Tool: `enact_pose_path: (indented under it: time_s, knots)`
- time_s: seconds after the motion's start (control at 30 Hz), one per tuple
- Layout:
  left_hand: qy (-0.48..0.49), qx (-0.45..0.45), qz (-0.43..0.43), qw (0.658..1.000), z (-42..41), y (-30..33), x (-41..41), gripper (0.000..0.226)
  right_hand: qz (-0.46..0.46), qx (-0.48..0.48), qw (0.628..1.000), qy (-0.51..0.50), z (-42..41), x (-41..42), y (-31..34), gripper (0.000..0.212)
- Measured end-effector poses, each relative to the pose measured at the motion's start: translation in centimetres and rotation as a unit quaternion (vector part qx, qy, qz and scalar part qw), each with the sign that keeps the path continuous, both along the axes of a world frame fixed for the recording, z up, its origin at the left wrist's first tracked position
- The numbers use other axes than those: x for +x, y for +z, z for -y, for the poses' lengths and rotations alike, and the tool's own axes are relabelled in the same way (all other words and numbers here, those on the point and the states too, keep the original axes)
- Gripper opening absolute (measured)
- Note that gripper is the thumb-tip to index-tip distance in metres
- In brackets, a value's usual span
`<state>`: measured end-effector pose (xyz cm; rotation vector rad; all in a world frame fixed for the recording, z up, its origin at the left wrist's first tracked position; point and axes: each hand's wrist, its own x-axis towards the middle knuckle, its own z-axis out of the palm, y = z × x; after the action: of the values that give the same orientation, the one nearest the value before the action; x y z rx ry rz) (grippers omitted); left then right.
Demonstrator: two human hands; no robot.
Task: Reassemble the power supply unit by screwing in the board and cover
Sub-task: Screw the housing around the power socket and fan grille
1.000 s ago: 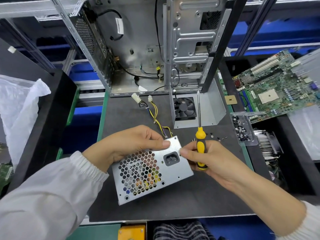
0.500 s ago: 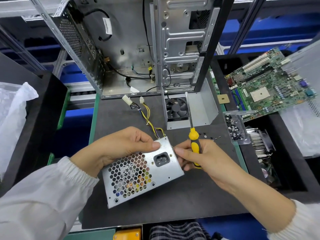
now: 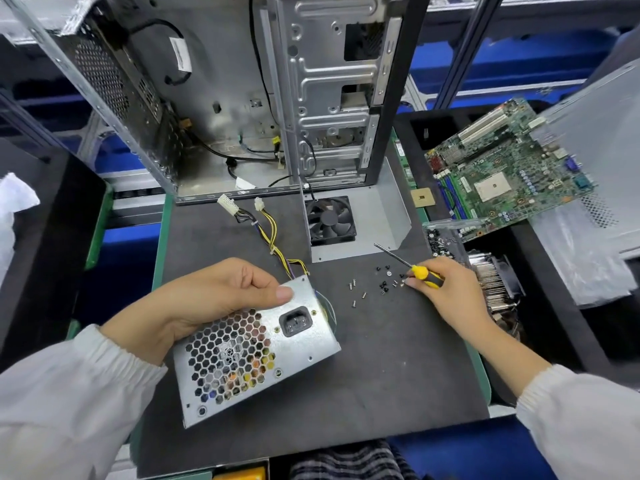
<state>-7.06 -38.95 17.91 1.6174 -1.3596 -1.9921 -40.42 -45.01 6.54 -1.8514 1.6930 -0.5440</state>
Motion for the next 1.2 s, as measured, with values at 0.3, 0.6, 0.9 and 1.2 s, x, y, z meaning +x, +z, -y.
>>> enact_pose_path:
  time_s: [0.3,0.6,0.9,1.2]
  knots:
    - [0.020,0.008,-0.018,1.000,0.1,-0.2,0.1,0.053,0.008,-0.037,0.999,0.035,0.1,0.5,-0.7,0.005]
    - [0.035,0.026,-0.045,0.998,0.2,-0.5,0.2,0.051,0.256,0.034,0.966,-0.020,-1.7,0.8,6.5,0.005]
    - [0.042,0.025,-0.041,0.998,0.1,-0.2,0.1,0.038,0.222,0.091,0.956,0.169,-7.5,7.9,11.7,0.005]
    - [0.043,0.039,-0.078,0.995,0.0,-0.1,0.0,0.020,0.131,-0.231,0.913,0.309,-5.6,10.2,9.5,0.029]
